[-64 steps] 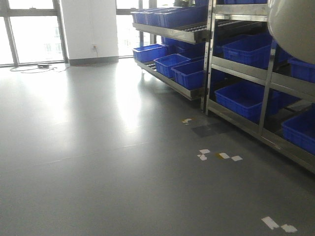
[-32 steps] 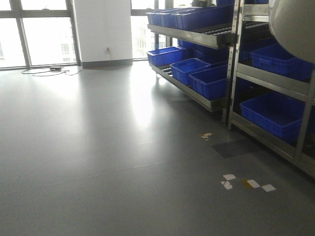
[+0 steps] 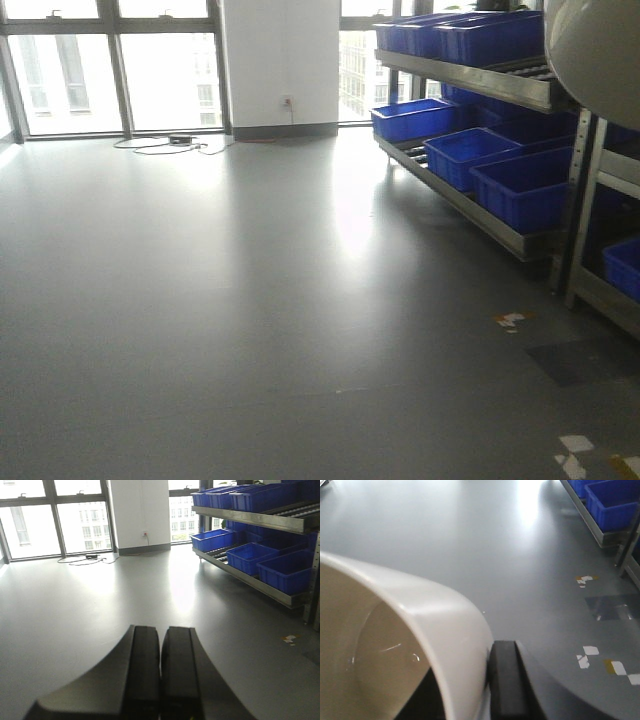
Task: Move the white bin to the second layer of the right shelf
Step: 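Drive along the blue crate racks toward the roller shelf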
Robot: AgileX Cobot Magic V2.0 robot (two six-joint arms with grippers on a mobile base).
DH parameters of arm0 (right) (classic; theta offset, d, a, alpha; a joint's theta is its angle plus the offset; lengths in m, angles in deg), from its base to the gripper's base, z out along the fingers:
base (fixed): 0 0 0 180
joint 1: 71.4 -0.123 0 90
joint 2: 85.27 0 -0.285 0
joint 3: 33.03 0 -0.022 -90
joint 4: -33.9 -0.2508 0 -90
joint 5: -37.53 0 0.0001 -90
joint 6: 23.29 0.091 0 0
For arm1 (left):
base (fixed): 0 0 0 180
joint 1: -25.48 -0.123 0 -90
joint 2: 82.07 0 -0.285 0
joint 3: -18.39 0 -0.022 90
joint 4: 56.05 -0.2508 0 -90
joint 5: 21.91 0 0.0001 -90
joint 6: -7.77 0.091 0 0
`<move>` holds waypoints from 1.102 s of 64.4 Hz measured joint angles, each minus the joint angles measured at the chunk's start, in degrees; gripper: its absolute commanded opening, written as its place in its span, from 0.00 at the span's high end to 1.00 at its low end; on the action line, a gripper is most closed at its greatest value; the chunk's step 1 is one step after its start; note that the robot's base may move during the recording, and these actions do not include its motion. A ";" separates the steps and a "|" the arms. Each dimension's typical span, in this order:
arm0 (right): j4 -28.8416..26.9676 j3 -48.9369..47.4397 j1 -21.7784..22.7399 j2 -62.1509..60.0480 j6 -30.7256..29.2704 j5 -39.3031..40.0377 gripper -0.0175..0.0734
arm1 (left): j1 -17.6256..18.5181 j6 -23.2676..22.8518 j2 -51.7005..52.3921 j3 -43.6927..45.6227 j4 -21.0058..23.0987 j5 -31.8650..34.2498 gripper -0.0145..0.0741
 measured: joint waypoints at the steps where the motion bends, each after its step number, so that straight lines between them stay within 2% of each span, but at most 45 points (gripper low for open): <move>1: 0.00 0.00 0.00 0.00 0.00 0.00 0.75 | 0.00 0.00 0.00 0.00 0.00 0.00 0.74; 71: 0.00 0.00 0.00 0.00 0.00 0.00 0.75 | 0.00 0.00 0.00 0.00 0.00 0.00 0.74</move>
